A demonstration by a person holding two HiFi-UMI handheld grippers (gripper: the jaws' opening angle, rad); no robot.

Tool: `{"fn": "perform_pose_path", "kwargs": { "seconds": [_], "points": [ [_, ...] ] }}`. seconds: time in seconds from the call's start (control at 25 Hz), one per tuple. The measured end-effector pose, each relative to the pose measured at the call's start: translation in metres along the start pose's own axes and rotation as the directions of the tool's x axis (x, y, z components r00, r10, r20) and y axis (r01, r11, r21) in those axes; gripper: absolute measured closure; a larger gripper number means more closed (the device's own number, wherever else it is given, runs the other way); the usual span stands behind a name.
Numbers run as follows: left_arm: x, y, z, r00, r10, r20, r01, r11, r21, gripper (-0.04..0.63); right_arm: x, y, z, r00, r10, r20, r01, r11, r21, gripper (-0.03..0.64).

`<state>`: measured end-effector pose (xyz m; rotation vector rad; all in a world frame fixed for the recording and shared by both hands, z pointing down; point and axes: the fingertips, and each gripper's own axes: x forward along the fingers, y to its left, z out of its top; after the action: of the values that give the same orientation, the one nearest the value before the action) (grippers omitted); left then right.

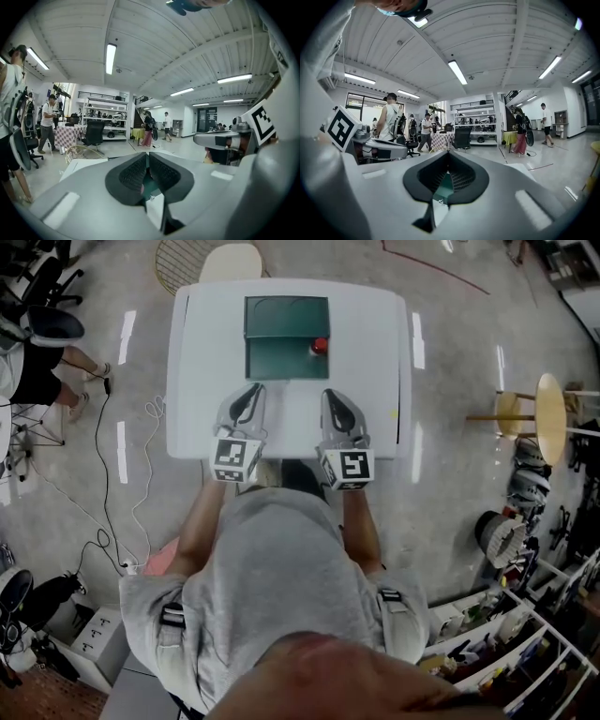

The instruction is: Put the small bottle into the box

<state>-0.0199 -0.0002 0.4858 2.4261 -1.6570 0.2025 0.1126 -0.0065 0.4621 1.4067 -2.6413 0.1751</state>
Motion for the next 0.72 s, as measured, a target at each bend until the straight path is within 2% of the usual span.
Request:
{"fn": "perform_pose_path", "kwargs": {
  "seconds": [0.16,0.52,0.72],
  "points": [
    [-0.035,0.004,0.000,0.999,0.039,0.011,-0.039,0.999,-0.004,0.582,-0.018,0.023,0.003,1.000,0.019,0.005,-0.019,1.000,-0.009,0.614],
    [-0.099,-0.001,0.000,0.994,0.102,0.042,-0.102,0.995,0.006,0.583,-0.062,0.055,-0.001,0.998,0.057,0.015,-0.056,0.998,-0.025,0.614],
    [-0.129,-0.006,-0.010,0.992,0.114,0.045,-0.115,0.993,0.014,0.583,-0.083,0.069,-0.006,0.998,0.053,0.025,-0.053,0.998,-0.019,0.614]
  ]
}}
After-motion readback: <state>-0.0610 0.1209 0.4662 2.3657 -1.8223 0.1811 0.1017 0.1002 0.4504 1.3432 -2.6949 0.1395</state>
